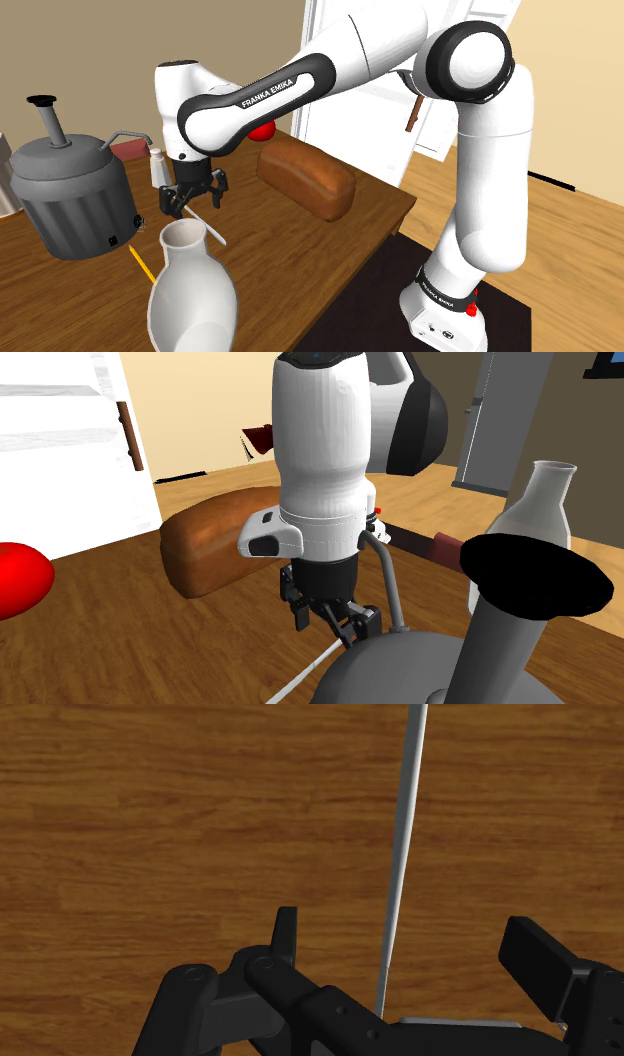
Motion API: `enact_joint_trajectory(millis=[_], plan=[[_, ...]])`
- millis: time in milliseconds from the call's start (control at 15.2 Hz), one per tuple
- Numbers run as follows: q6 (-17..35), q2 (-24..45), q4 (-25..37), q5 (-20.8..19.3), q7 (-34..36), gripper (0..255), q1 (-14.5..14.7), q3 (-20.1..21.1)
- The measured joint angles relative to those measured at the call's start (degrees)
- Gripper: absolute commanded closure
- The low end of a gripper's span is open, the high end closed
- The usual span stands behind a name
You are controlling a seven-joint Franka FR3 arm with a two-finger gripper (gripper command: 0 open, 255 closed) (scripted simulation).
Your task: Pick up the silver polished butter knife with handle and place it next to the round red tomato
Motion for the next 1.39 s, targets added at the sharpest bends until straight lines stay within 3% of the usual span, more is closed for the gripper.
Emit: enact_joint_trajectory(millis=[66,726,1386], plan=[[0.0,0.0,0.0,0.0,0.0,255,0.0,0.0],[0.0,0.0,0.0,0.0,0.0,255,0.0,0.0],[-5.59,-2.85,3.02,1.47,-0.83,255,-0.44,0.63]])
